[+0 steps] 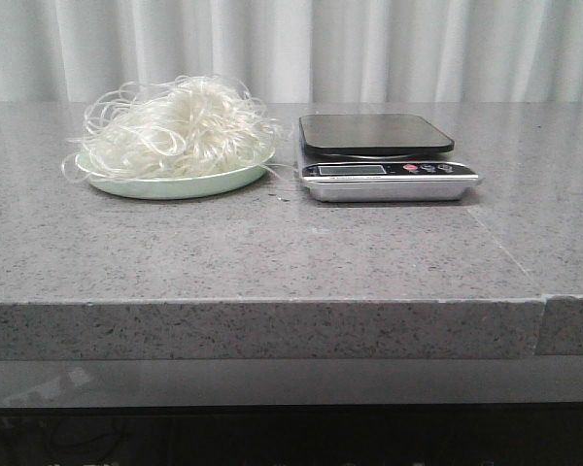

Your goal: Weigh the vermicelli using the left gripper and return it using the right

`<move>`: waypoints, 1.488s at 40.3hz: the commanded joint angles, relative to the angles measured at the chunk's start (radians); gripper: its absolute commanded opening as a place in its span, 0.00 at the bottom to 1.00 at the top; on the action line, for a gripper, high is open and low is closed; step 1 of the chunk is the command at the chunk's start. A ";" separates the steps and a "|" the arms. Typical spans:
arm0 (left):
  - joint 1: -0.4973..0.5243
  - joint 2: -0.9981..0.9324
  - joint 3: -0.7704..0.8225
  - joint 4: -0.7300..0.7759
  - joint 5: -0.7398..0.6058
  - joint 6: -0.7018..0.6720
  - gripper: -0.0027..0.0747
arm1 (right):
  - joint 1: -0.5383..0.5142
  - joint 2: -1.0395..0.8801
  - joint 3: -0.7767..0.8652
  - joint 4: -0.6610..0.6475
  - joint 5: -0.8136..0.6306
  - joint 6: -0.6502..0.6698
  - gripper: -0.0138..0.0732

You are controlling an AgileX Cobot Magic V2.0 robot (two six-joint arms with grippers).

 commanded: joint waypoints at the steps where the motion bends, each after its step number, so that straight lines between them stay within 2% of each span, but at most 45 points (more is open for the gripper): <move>1: -0.006 -0.023 0.036 -0.010 -0.074 -0.010 0.24 | -0.012 -0.031 0.051 0.000 -0.203 -0.012 0.35; 13: -0.006 -0.023 0.036 -0.010 -0.074 -0.010 0.24 | -0.012 -0.060 0.201 0.055 -0.451 -0.011 0.35; 49: -0.006 -0.023 0.036 -0.010 -0.074 -0.010 0.24 | -0.024 -0.060 0.197 0.083 -0.447 -0.012 0.35; 60: -0.006 -0.023 0.036 -0.010 -0.074 -0.010 0.24 | -0.024 -0.060 0.197 0.015 -0.509 -0.018 0.35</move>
